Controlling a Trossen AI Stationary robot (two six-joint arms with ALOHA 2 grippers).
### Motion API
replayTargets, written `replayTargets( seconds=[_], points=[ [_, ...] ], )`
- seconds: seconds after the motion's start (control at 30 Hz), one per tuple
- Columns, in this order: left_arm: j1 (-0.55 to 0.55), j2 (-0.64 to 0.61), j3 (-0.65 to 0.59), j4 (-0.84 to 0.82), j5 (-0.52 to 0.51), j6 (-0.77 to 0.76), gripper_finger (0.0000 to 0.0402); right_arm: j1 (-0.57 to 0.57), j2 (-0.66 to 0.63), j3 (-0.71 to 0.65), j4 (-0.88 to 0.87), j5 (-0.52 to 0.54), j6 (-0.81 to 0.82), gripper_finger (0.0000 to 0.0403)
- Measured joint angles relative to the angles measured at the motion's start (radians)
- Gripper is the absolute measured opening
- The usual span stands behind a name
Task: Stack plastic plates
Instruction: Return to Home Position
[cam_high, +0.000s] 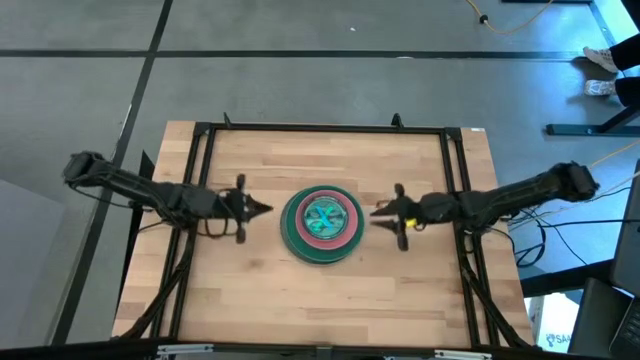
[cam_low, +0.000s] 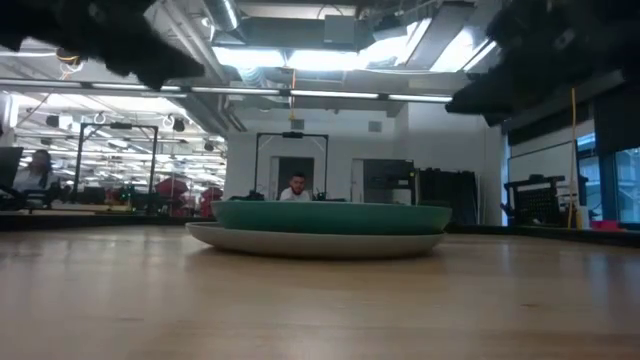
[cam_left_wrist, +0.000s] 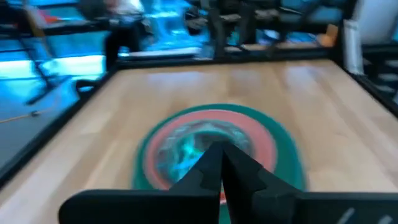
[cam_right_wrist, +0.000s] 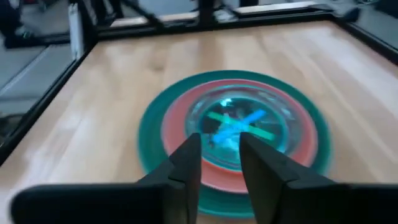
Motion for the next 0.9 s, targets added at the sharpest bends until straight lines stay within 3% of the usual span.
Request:
replayTargets(
  seconds=[0.33, 0.63, 0.9],
  points=[
    [0.169, -0.368, -0.201, 0.006, 0.078, 0.007, 0.0001, -0.256, -0.269, -0.212, 0.105, -0.163, 0.010, 0.0005],
    [0.187, -0.629, -0.359, 0.000, 0.103, -0.028, 0.0001, -0.292, -0.546, -0.320, 0.095, -0.217, 0.011, 0.0005],
    [0.186, -0.718, -0.362, -0.057, 0.089, -0.047, 0.0001, -0.292, -0.797, -0.344, -0.097, -0.254, 0.025, 0.0007]
  ],
)
